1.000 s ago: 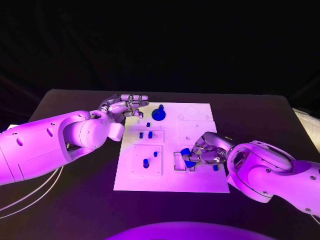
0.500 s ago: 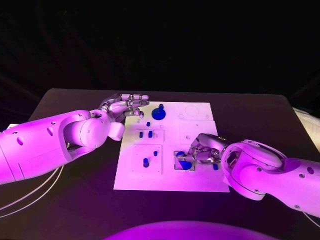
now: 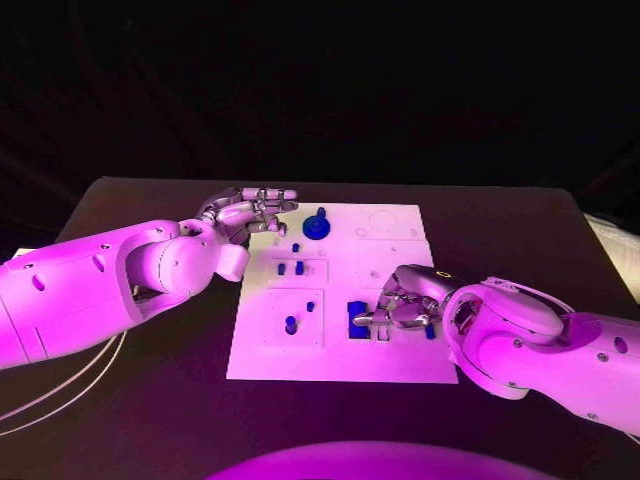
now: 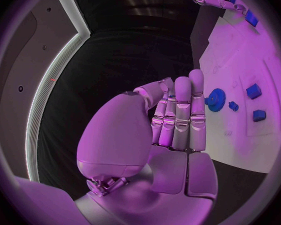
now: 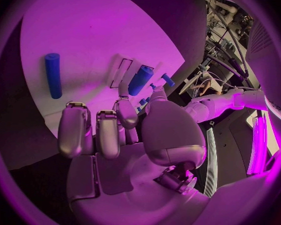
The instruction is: Assemble the parts on the task board
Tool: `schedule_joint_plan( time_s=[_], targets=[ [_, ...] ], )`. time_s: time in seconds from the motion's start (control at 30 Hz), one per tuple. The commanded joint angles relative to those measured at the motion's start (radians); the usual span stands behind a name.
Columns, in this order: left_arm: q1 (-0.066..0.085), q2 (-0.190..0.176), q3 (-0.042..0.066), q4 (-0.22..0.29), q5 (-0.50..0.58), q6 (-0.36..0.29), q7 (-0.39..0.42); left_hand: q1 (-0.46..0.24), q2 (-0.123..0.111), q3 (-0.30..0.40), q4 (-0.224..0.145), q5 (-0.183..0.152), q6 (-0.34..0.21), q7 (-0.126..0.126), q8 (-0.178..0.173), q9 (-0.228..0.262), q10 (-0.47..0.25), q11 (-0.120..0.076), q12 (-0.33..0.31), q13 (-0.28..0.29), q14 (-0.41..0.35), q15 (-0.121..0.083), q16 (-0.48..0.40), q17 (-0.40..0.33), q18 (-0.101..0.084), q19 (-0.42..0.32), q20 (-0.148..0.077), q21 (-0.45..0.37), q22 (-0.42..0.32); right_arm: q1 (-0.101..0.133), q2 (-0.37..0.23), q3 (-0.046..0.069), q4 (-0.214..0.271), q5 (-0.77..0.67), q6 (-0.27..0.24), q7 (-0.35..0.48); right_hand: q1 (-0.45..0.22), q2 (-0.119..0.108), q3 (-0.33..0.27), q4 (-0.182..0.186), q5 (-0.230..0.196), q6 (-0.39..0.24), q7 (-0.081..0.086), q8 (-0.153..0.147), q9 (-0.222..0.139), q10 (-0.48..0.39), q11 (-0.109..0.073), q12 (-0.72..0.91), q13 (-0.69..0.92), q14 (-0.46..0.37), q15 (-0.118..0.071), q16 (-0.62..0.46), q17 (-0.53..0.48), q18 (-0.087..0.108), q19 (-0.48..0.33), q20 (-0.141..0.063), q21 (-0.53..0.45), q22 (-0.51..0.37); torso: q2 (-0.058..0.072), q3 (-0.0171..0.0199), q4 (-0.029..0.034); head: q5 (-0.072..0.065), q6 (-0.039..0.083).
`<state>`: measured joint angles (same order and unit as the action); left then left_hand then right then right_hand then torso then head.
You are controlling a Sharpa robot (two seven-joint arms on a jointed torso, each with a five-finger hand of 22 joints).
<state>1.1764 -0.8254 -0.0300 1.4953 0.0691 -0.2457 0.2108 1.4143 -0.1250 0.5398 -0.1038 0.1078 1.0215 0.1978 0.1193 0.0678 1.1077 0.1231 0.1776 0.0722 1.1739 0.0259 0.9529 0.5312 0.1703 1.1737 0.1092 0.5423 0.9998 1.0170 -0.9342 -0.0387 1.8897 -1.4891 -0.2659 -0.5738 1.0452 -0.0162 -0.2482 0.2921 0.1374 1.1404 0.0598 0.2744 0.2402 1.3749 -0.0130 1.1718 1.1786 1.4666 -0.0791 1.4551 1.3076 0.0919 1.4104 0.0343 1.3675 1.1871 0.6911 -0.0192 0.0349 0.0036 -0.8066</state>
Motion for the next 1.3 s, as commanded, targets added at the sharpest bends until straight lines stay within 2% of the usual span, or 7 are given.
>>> schedule_joint_plan(
  time_s=[0.03,0.27,0.53,0.7,0.8,1.1,1.3],
  targets=[
    [0.000,0.001,0.001,0.002,-0.003,0.019,0.003,-0.009,-0.001,0.000,-0.003,0.004,-0.009,-0.001,0.004,-0.001,-0.008,-0.003,0.004,-0.002,-0.006,-0.004,0.002,-0.001,0.012,-0.008,0.003,0.003,0.002,-0.001,0.000,0.000,0.007,-0.048,0.025,0.006,0.030,-0.007,0.019,-0.004,0.011,-0.009,0.000,-0.005,0.004,-0.003,-0.001,-0.006,0.004,0.065,0.001,-0.007,0.046,-0.014,-0.007,-0.001,-0.005,-0.001,-0.001,0.0006,0.0001,0.000,-0.001],
    [0.000,0.002,0.001,0.000,-0.003,0.020,0.002,-0.009,-0.001,0.001,-0.004,0.004,-0.009,-0.002,0.004,-0.001,-0.008,-0.003,0.004,-0.002,-0.006,-0.004,0.002,-0.002,0.012,-0.008,0.003,0.003,0.002,-0.002,0.005,0.000,0.008,-0.059,0.041,0.011,0.154,0.006,0.047,-0.040,0.027,-0.011,-0.001,-0.003,0.016,0.002,-0.002,-0.010,0.015,0.065,0.000,-0.007,0.048,-0.015,-0.005,-0.002,-0.004,0.004,-0.001,-0.0001,0.0008,-0.002,-0.001],
    [0.000,0.003,0.001,0.000,-0.003,0.021,0.001,-0.009,-0.001,0.001,-0.004,0.004,-0.009,-0.002,0.004,-0.001,-0.008,-0.003,0.004,-0.002,-0.006,-0.004,0.002,-0.002,0.012,-0.008,0.003,0.003,0.002,-0.006,0.019,0.000,-0.002,-0.087,0.046,-0.002,0.231,0.019,0.055,-0.080,0.034,-0.012,-0.001,-0.001,0.024,0.006,-0.002,-0.010,0.025,0.067,-0.001,-0.005,0.053,-0.015,-0.003,-0.003,-0.002,0.007,-0.001,-0.0010,0.0008,-0.002,0.000],
    [0.000,0.002,0.001,0.000,-0.003,0.020,0.001,-0.009,-0.002,0.001,-0.004,0.004,-0.010,-0.001,0.004,-0.001,-0.009,-0.003,0.004,-0.002,-0.007,-0.004,0.002,-0.002,0.012,-0.008,0.003,0.003,0.003,-0.009,0.020,-0.001,-0.006,-0.101,0.039,-0.013,0.241,0.037,0.059,-0.083,0.043,-0.010,-0.001,0.000,0.027,0.010,-0.003,-0.007,0.032,0.067,-0.001,-0.004,0.055,-0.017,0.000,-0.003,0.001,0.013,-0.001,-0.0011,-0.0003,-0.002,-0.001],
    [0.000,0.002,0.001,0.001,-0.003,0.021,0.001,-0.009,-0.002,0.001,-0.004,0.004,-0.010,-0.001,0.004,-0.001,-0.009,-0.003,0.004,-0.002,-0.007,-0.004,0.002,-0.002,0.012,-0.008,0.003,0.003,0.003,-0.010,0.014,-0.001,-0.003,-0.086,0.039,-0.016,0.233,0.048,0.054,-0.073,0.096,-0.011,-0.002,-0.001,0.029,0.012,-0.003,-0.008,0.035,0.067,-0.002,-0.004,0.056,-0.017,0.001,-0.004,0.002,0.016,-0.001,-0.0009,0.0004,-0.004,-0.001],
    [0.000,0.000,0.001,-0.001,-0.003,0.020,0.001,-0.009,-0.002,0.001,-0.004,0.004,-0.010,-0.001,0.004,-0.001,-0.009,-0.003,0.004,-0.002,-0.007,-0.004,0.002,-0.002,0.012,-0.008,0.003,0.003,0.003,-0.009,-0.045,0.000,0.041,-0.041,-0.018,0.029,0.205,0.021,0.016,-0.053,0.098,-0.016,0.001,-0.004,0.033,0.005,-0.001,-0.026,0.027,0.065,0.000,-0.009,0.048,-0.016,-0.002,-0.003,-0.002,0.011,-0.001,0.0004,-0.0014,-0.008,0.002],
    [0.000,0.000,0.001,-0.001,-0.003,0.020,0.002,-0.009,-0.002,0.001,-0.004,0.004,-0.010,-0.001,0.004,-0.001,-0.009,-0.003,0.004,-0.002,-0.007,-0.004,0.002,-0.002,0.012,-0.008,0.003,0.003,0.003,0.011,-0.120,0.000,0.075,0.034,-0.054,0.068,0.239,0.032,0.022,-0.063,0.133,-0.036,0.006,-0.016,0.031,-0.024,0.003,-0.082,-0.014,0.063,0.002,-0.015,0.039,-0.015,-0.005,-0.002,-0.005,0.007,-0.001,0.0006,-0.0023,-0.013,0.003]
  ],
)
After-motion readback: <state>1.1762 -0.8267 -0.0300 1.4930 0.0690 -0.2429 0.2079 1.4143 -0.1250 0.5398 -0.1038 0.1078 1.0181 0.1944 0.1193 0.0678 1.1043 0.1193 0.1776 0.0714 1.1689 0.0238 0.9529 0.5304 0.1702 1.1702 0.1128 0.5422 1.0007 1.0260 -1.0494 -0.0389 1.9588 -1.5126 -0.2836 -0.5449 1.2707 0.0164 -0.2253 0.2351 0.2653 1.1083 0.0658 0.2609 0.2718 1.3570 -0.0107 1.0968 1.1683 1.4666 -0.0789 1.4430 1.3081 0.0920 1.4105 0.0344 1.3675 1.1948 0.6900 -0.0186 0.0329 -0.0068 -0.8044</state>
